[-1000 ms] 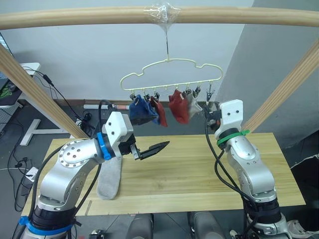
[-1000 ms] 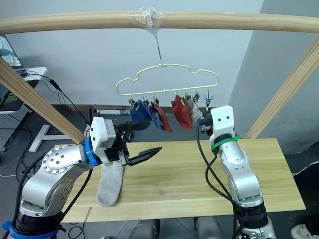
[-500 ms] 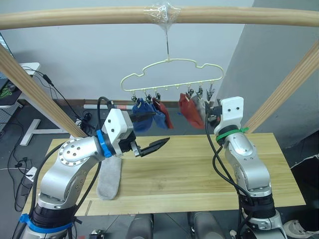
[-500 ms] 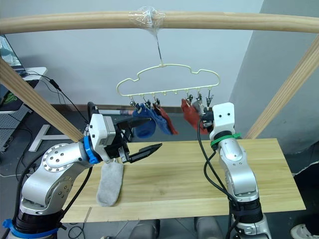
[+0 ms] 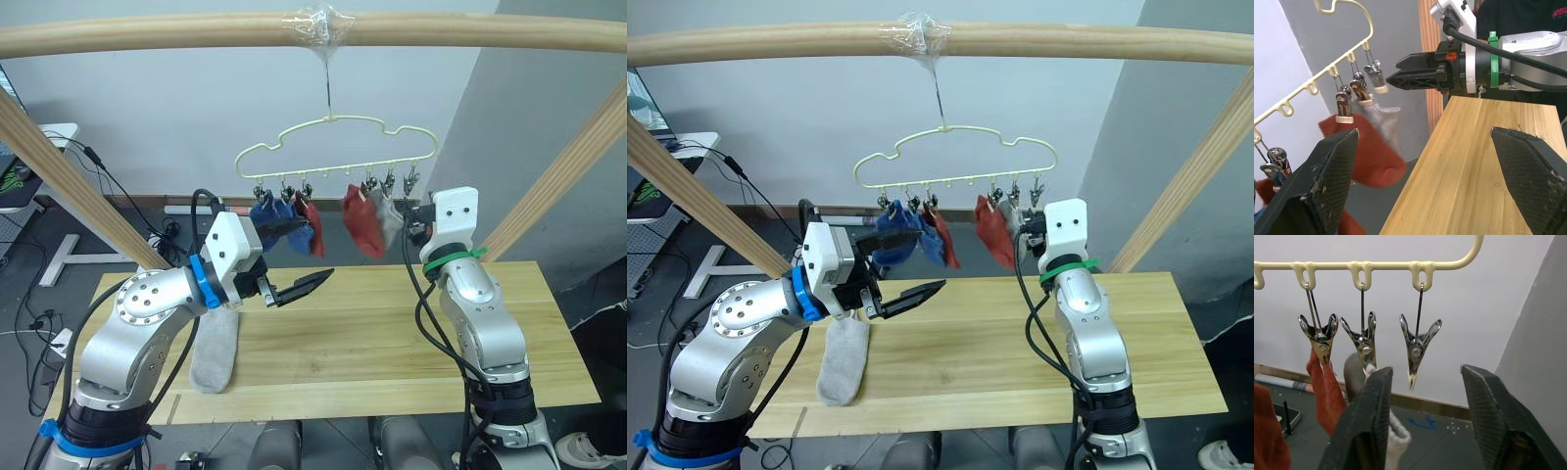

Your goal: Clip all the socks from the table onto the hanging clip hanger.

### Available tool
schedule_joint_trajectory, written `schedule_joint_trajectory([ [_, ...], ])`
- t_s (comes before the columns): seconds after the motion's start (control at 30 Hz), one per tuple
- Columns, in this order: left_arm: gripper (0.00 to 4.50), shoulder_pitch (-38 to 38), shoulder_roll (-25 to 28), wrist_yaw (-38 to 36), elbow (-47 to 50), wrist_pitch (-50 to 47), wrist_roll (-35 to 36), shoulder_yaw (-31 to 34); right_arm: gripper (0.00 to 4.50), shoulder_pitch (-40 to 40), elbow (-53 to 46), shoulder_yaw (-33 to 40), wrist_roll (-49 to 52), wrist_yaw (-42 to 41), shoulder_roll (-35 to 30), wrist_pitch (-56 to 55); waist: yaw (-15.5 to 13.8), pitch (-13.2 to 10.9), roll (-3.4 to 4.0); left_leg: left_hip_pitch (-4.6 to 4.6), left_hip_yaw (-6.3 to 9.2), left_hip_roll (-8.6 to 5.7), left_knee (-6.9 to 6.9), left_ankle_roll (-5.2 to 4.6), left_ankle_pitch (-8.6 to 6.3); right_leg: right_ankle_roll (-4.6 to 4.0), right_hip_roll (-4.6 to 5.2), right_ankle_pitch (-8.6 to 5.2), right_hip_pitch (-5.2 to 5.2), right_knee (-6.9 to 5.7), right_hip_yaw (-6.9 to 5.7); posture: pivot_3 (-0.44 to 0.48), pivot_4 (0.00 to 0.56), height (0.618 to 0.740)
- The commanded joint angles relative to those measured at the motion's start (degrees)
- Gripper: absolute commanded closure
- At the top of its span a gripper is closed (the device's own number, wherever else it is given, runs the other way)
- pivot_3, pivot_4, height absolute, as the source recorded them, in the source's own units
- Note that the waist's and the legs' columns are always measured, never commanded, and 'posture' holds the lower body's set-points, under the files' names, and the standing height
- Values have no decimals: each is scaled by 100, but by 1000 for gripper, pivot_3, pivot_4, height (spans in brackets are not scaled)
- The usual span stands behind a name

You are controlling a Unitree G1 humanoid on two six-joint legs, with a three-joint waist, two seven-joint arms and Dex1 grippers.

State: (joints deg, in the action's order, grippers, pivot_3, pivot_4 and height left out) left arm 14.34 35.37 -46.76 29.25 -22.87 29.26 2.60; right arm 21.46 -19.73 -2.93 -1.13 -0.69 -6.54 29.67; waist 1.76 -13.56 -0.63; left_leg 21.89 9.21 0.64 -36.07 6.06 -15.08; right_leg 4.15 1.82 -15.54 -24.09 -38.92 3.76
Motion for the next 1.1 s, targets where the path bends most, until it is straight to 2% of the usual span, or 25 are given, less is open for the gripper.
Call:
schedule_joint_trajectory([
  [0.03,0,91,-29,36,202,23,94,-1,2079,115,-68,76,-43,28,22,-94,1,0,0,0,0,0,0,0,0,0,0,0,0,-1,0,93,191,740],
  [0.17,0,108,-57,55,218,-8,89,8,2079,156,-14,69,-18,18,52,-122,1,0,0,-1,0,0,0,0,0,0,0,0,0,-1,0,93,191,740],
  [0.2,0,111,-61,62,228,-19,95,12,2482,169,2,70,-13,17,60,-128,1,0,0,-1,0,0,0,0,0,0,0,0,0,-1,0,93,191,740],
  [0.3,0,113,-61,65,259,-44,102,16,3299,196,55,65,-36,20,59,-126,2,0,0,-1,0,0,0,0,0,-1,0,0,0,-1,0,93,191,740],
  [0.57,0,153,-78,79,270,-70,123,10,3299,290,170,64,-44,57,98,-138,2,0,0,-1,0,0,0,0,0,-1,0,1,0,-1,0,93,191,740],
  [1.1,0,421,-69,188,328,-266,255,48,3299,949,1165,286,44,170,424,-228,5,0,0,-2,1,0,0,-1,0,-6,-1,4,-1,-5,-2,115,204,740],
])
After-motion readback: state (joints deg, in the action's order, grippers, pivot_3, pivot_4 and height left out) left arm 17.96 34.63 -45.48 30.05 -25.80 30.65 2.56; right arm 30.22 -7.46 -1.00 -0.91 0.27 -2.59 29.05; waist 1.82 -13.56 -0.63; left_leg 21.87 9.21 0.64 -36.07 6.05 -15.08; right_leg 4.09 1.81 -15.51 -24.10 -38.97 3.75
